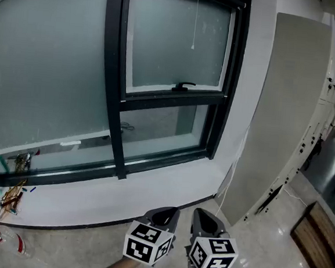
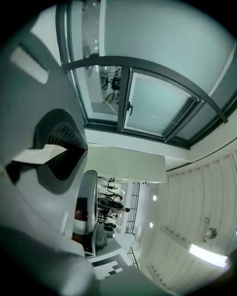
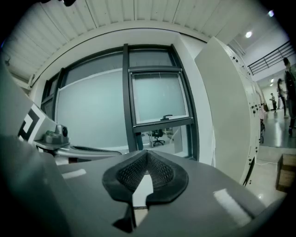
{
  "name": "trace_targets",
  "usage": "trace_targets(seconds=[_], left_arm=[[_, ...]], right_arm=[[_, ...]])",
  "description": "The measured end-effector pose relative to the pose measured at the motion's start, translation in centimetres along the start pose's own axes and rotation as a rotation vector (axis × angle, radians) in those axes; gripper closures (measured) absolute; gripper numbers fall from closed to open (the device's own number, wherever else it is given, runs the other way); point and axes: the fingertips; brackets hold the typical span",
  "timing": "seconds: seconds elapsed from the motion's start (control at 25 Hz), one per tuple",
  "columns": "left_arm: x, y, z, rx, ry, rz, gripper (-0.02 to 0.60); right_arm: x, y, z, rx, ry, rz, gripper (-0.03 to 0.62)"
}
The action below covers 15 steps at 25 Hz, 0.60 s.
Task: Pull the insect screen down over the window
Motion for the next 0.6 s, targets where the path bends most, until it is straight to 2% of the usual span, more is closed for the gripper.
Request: trace_targets(seconds=[0.4,0.6], left_arm=[[0.8,-2.8,-5.6,0.005,0.018,-0.005,0.571],[1.5,-5.1,-10.3,0.025,0.032,-0.015,0.571]], right_arm=[[0.8,-5.8,-0.6,0.014,0.001,-0.005,0.589],[1.5,-10.9,-1.2,0.022,-0.005,-0.007,0.589]])
Point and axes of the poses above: the fingertips, and each gripper's own axes: z backward along the fingers, y to its left, x out of its top, and after that the axes turned 2 degrees about -x, right-handed
